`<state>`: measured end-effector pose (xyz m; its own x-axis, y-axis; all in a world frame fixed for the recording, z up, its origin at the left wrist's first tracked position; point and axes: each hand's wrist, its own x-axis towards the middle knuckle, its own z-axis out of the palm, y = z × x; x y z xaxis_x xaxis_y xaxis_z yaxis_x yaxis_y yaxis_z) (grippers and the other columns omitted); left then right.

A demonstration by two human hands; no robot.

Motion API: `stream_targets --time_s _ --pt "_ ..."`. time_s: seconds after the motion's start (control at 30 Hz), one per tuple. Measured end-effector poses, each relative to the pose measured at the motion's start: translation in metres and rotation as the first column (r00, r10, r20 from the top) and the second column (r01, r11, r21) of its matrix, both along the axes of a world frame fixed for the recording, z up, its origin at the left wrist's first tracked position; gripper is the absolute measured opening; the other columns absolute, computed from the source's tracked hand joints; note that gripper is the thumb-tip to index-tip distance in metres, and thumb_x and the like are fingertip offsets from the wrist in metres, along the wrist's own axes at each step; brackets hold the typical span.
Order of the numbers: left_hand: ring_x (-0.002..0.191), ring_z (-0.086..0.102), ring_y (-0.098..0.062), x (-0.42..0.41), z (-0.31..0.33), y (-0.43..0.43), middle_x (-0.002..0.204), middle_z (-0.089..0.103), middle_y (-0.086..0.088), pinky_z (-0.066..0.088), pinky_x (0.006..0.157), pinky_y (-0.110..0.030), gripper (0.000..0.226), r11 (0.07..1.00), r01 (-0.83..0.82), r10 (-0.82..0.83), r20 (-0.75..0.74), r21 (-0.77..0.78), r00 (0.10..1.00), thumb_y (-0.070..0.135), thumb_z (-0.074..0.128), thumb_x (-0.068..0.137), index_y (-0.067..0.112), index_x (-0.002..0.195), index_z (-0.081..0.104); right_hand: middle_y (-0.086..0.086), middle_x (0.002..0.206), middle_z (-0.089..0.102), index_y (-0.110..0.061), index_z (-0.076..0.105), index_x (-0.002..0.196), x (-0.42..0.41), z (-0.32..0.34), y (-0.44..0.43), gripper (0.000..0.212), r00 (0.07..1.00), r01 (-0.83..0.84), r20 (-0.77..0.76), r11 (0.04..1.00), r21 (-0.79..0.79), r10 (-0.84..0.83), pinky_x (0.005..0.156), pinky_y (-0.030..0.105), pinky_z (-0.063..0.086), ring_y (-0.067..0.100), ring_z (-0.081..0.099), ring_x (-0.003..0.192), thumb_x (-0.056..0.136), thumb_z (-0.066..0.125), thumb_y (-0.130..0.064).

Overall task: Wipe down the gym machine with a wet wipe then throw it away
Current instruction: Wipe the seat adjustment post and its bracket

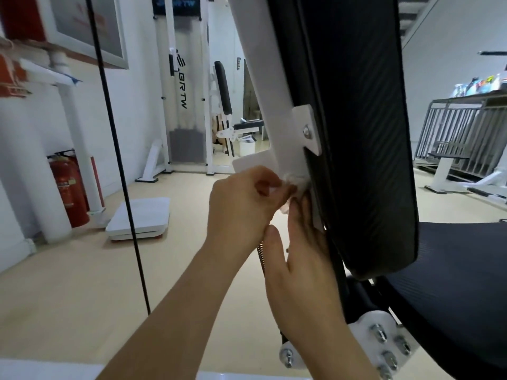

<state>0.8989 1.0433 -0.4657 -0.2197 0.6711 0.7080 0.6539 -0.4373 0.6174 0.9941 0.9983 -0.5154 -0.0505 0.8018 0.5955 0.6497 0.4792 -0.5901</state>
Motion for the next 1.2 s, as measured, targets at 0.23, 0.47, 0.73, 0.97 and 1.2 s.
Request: stream_targets --time_s 0.23,0.47,0.73,0.97,1.2 --pt "0.062 0.058 -0.018 -0.005 0.049 0.005 0.065 0.059 0.007 0.049 0.061 -0.036 0.02 0.937 -0.085 0.158 -0.193 0.338 0.969 0.032 0.061 0.087 0.016 0.075 0.057 -0.016 0.162 0.005 -0.028 0.001 0.156 -0.024 0.029 0.003 0.082 0.997 -0.075 -0.012 0.995 0.068 0.076 0.098 0.015 0.02 0.008 0.021 0.139 0.089 0.048 -0.014" --pt "0.071 0.06 -0.006 -0.006 0.062 0.013 0.08 0.066 0.009 0.05 0.069 -0.025 0.018 0.9 0.03 0.038 -0.147 0.434 0.988 0.021 0.055 0.091 0.02 0.1 0.072 -0.022 0.16 -0.004 -0.033 -0.006 0.154 -0.025 0.031 0.005 0.087 0.987 -0.15 -0.045 0.987 0.056 0.153 0.1 0.012 0.017 0.002 0.008 0.137 0.089 0.049 -0.013" --pt "0.069 0.059 -0.009 -0.047 0.018 0.016 0.081 0.07 0.002 0.05 0.065 -0.033 0.016 0.933 0.013 0.102 -0.298 0.36 0.949 0.021 0.062 0.088 0.017 0.095 0.075 -0.021 0.16 0.009 -0.029 0.009 0.155 -0.015 0.006 0.005 0.074 0.983 -0.176 -0.049 0.984 0.039 0.178 0.104 0.009 0.012 -0.004 0.008 0.141 0.088 0.038 -0.016" --pt "0.073 0.054 -0.024 -0.037 0.015 0.023 0.08 0.058 -0.003 0.048 0.053 -0.035 0.02 0.888 0.049 0.274 -0.612 0.458 0.742 0.023 0.056 0.089 0.013 0.099 0.07 -0.017 0.16 0.003 -0.029 0.002 0.155 -0.017 0.005 0.013 0.08 0.985 -0.172 -0.009 0.985 -0.01 0.172 0.107 0.014 0.02 0.002 0.005 0.141 0.091 0.045 -0.008" --pt "0.083 0.053 0.004 -0.045 0.005 0.027 0.097 0.058 0.01 0.043 0.069 -0.011 0.011 0.95 -0.072 0.104 -0.093 0.305 0.99 0.016 0.061 0.091 0.026 0.096 0.064 -0.009 0.148 0.016 -0.029 0.002 0.153 -0.023 0.018 0.022 0.082 0.99 -0.139 0.034 0.99 0.014 0.138 0.097 0.023 0.032 0.013 0.022 0.133 0.089 0.05 -0.013"
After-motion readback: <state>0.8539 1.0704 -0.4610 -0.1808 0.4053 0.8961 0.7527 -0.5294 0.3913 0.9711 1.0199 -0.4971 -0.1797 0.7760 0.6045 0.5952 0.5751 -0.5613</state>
